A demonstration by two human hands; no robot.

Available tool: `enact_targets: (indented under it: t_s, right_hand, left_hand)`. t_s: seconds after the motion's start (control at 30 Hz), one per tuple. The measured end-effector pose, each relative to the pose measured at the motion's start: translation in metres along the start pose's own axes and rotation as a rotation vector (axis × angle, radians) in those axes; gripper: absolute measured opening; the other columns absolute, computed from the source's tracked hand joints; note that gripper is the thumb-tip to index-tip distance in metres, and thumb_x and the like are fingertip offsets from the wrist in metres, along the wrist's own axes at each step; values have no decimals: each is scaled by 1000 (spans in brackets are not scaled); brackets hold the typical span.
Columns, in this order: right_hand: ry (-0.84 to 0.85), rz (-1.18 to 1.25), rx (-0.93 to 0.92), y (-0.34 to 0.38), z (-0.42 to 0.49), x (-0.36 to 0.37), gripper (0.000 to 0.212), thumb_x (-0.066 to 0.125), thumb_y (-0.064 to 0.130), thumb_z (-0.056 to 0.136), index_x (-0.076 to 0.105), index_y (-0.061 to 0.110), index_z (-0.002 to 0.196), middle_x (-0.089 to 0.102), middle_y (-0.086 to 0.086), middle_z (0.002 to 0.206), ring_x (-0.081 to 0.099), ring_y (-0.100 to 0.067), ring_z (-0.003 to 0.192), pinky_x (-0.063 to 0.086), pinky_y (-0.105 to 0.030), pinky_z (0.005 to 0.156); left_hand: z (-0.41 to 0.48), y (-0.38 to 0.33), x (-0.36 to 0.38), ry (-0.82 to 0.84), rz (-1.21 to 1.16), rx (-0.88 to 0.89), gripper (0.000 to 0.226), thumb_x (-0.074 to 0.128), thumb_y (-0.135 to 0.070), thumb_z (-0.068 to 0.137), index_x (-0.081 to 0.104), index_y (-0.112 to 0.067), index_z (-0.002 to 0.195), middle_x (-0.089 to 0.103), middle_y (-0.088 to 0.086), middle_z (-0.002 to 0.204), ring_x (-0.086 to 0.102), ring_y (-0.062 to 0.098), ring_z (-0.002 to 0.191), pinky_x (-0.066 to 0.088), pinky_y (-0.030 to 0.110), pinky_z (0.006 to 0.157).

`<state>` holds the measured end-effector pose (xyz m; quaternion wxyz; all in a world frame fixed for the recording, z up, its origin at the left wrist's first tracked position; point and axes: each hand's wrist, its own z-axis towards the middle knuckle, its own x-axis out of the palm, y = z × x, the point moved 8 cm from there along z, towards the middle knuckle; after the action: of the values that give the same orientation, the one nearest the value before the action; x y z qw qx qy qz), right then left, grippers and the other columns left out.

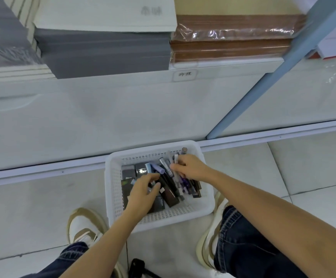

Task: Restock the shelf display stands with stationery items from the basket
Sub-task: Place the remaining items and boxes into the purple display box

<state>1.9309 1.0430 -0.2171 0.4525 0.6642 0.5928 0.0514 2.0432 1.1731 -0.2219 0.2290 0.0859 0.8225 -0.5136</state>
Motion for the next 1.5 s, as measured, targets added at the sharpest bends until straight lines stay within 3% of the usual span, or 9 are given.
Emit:
enact_targets:
  t_s: [0.13,0.23,0.33,0.47,0.73,0.97,1.27,1.4,1.5]
  right_hand:
    - [149,158,-52,25,-4,14,31,56,34,97,59,3,96,58,7,53,50,-5,44,42,-16,46]
    - [150,255,-88,34,-2,17,23,58,33,96,64,11,93,57,8,54,47,-3,44,39,-14,44]
    - [15,326,-62,24,2,3,16,56,29,97,64,16,99,62,4,65,50,-3,44,39,-13,44]
    - [-75,-67,86,-7,0,1,16,56,21,97,66,8,96,71,-8,77,56,-4,46,43,-14,53]
    - [262,-520,168,-21,-14,72,18,53,8,94,45,8,78,51,-8,79,54,-27,80,41,-32,60]
    - [251,-174,208,-27,-15,79,33,63,20,92,51,6,119,52,3,84,55,-17,84,45,-30,74]
    - [173,253,36,-3,-11,61,25,73,16,85,62,9,105,67,-9,94,66,-20,80,58,-30,74]
    - [304,292,-38,11,-15,73,22,72,21,86,67,10,104,72,-11,89,66,-18,73,56,-28,69]
    - [161,216,-60,8,-8,58,22,64,27,92,67,16,111,72,-4,84,65,-7,62,53,-20,59]
  left_hand:
    - [2,-22,30,300,-466,-131,26,53,-28,98,51,-28,125,69,-11,107,64,4,102,51,24,92]
    - [2,-22,32,270,-585,-180,15,44,-24,102,56,-14,103,59,-1,74,61,12,66,56,31,73]
    - [1,-4,22,161,-632,-277,21,39,-23,104,54,-9,99,39,-3,62,36,6,49,39,21,48]
    - [-1,20,8,44,-579,-367,23,42,-23,103,56,-7,93,40,-8,55,32,3,43,30,16,41]
    - [-4,34,10,24,-525,-412,27,42,-26,103,58,-8,91,40,-8,52,30,5,43,28,18,41]
    - [-7,36,14,41,-537,-450,27,41,-27,103,56,-8,91,37,-3,57,29,7,44,28,18,41]
    - [-6,29,12,23,-665,-427,20,55,-29,98,54,-12,87,36,-4,55,30,6,43,28,20,40]
    - [-3,27,6,-96,-644,-414,23,57,-27,96,57,-12,79,47,-2,54,40,10,46,36,22,44]
    - [-2,34,-2,-172,-576,-432,28,50,-31,100,59,-11,82,50,0,61,45,14,55,41,26,51]
